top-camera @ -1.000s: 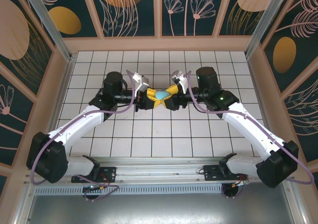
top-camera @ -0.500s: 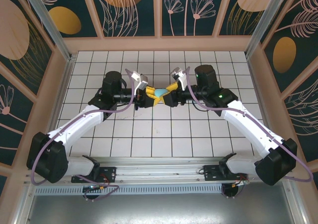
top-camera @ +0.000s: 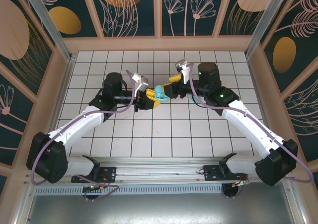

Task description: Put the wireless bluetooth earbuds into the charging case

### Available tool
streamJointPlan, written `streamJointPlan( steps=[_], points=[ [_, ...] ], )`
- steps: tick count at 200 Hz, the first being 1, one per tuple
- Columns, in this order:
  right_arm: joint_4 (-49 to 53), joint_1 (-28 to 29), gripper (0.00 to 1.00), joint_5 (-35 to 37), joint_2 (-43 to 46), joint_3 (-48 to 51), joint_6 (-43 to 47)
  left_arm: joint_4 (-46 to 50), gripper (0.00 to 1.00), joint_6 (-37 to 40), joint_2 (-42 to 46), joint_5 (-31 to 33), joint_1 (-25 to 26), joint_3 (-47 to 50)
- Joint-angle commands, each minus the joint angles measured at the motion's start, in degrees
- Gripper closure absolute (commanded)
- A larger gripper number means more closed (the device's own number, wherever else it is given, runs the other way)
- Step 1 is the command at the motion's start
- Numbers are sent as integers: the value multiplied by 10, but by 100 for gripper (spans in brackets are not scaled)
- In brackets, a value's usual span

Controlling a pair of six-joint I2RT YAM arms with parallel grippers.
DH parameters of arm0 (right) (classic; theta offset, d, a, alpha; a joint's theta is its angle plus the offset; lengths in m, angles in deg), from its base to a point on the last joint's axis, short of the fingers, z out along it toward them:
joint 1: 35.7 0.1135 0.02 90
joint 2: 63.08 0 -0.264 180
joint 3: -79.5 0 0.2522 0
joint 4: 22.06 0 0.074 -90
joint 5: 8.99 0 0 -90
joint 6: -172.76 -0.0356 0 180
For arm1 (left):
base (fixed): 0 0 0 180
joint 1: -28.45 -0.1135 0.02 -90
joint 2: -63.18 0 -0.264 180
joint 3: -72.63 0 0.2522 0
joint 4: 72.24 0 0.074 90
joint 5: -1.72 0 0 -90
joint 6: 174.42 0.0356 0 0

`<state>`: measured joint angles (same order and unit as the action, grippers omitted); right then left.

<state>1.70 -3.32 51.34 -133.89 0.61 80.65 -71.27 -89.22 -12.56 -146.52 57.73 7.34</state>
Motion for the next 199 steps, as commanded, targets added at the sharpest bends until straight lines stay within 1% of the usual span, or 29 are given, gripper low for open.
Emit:
streamJointPlan(
  steps=[1, 44, 103, 157, 184, 199],
  points=[
    [-32, -4, 34, 45, 5, -13, -6, -21, 80, -1, 19, -45, 4, -2],
    [-18, -4, 33, 30, -5, -17, -10, -14, 80, 1, 21, -28, 4, -3],
    [-1, -4, 30, 5, 33, -25, -33, -4, 80, 3, 15, 16, 3, -3],
    [12, -4, 30, -13, 54, -21, -41, -6, 80, 0, 16, 30, 3, -6],
    [13, -4, 30, -2, 60, -21, -49, -2, 79, 0, 18, 38, 3, -7],
    [16, -6, 29, 31, 62, -25, -70, 4, 79, 3, 21, 45, 2, -6]
  ],
)
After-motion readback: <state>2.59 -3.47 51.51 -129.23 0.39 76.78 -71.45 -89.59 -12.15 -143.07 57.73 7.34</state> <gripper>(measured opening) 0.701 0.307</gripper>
